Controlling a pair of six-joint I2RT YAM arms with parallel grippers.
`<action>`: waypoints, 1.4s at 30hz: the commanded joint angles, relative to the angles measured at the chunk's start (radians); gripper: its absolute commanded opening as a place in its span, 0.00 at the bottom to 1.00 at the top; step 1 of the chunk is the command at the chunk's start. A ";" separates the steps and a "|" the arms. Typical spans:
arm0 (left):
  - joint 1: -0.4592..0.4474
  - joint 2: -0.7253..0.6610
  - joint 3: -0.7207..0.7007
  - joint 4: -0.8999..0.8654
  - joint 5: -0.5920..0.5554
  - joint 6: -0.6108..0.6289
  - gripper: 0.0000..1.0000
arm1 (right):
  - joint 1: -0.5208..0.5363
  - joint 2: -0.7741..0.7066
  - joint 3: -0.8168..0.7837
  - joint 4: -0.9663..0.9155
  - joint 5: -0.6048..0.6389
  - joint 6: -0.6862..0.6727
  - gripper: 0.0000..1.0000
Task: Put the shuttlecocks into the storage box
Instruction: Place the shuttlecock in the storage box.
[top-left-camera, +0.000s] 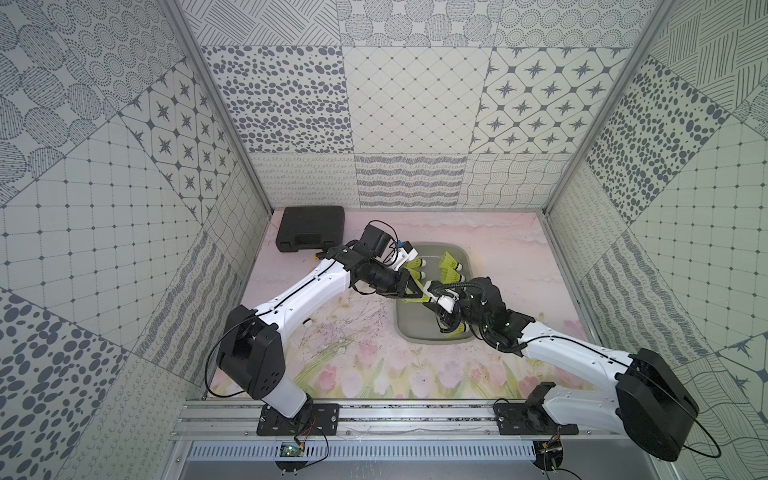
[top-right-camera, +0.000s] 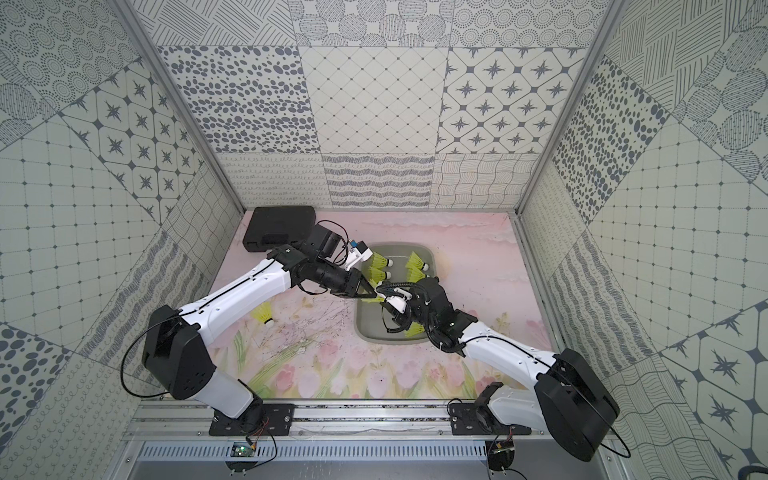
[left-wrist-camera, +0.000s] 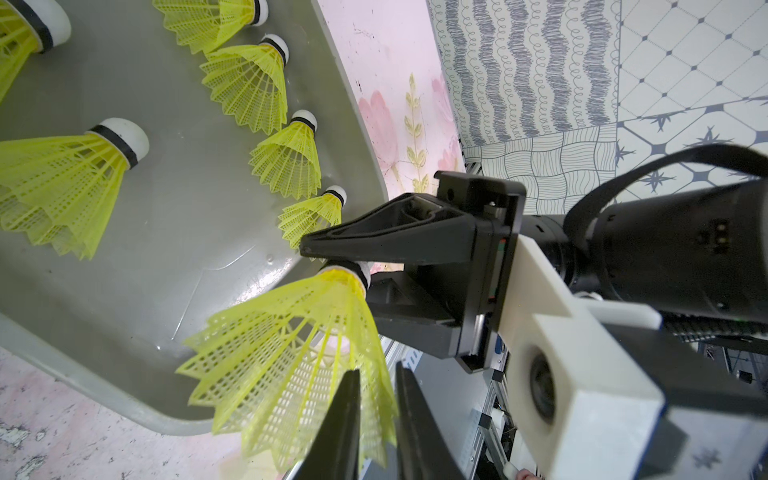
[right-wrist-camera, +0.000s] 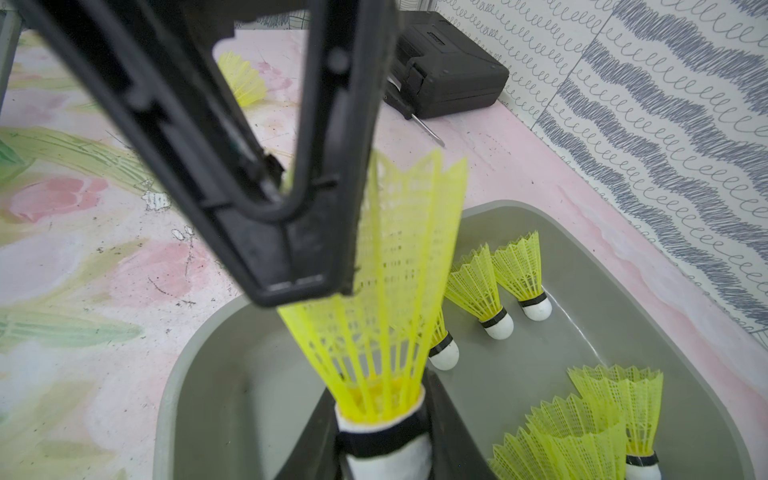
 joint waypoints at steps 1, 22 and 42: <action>-0.004 -0.022 -0.012 0.071 0.008 -0.026 0.24 | 0.002 -0.003 0.032 0.007 0.008 0.027 0.24; -0.006 -0.020 -0.031 0.117 -0.024 -0.059 0.00 | 0.002 -0.006 0.036 -0.010 0.017 0.052 0.30; -0.028 -0.078 -0.299 0.565 -0.125 -0.424 0.00 | 0.000 -0.333 -0.170 0.028 0.207 0.171 0.74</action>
